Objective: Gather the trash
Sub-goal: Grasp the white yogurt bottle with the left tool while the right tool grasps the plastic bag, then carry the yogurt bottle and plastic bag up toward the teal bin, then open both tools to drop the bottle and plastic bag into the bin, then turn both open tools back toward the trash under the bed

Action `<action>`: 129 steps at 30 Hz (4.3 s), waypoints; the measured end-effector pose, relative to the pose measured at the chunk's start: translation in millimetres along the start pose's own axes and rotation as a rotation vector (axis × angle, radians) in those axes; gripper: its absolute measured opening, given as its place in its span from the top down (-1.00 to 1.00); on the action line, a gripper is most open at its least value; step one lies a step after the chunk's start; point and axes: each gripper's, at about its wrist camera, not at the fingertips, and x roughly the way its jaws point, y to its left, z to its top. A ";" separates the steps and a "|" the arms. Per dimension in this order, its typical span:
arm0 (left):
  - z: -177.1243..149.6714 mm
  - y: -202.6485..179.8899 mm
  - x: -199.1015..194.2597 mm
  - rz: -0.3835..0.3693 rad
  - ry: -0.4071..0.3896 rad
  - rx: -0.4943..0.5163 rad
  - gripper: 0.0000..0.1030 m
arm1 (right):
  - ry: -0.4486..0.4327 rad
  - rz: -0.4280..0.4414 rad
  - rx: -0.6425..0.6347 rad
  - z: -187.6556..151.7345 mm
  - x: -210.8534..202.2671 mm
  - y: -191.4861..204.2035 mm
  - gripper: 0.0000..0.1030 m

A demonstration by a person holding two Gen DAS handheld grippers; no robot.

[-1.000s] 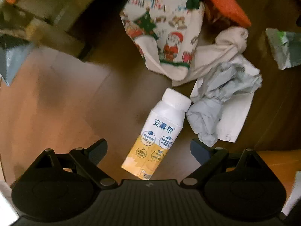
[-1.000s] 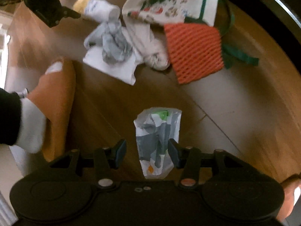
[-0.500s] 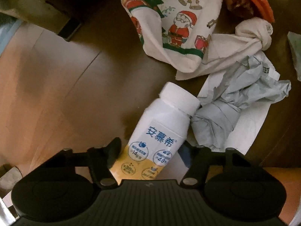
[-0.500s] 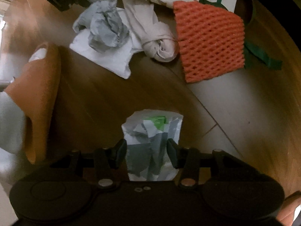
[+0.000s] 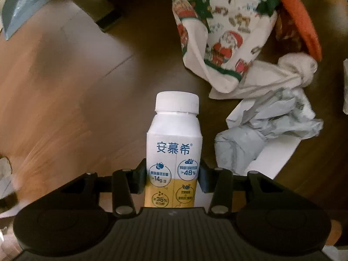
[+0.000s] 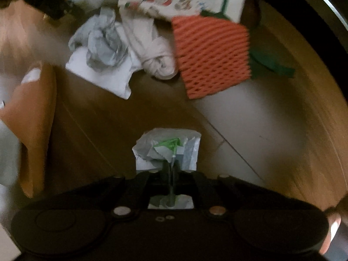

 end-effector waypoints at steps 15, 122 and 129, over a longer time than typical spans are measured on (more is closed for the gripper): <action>4.5 -6.2 -155.3 0.018 -0.230 0.028 0.15 | -0.239 -0.020 0.217 -8.3 -128.1 -1.1 0.97; 221.1 -537.4 -772.9 -0.200 -0.866 0.367 -0.13 | -0.842 -0.405 0.887 -473.8 -648.0 -200.2 0.36; 182.7 -502.4 -788.7 -0.194 -0.910 0.340 -0.13 | -0.872 -0.417 0.840 -463.5 -666.8 -164.1 0.34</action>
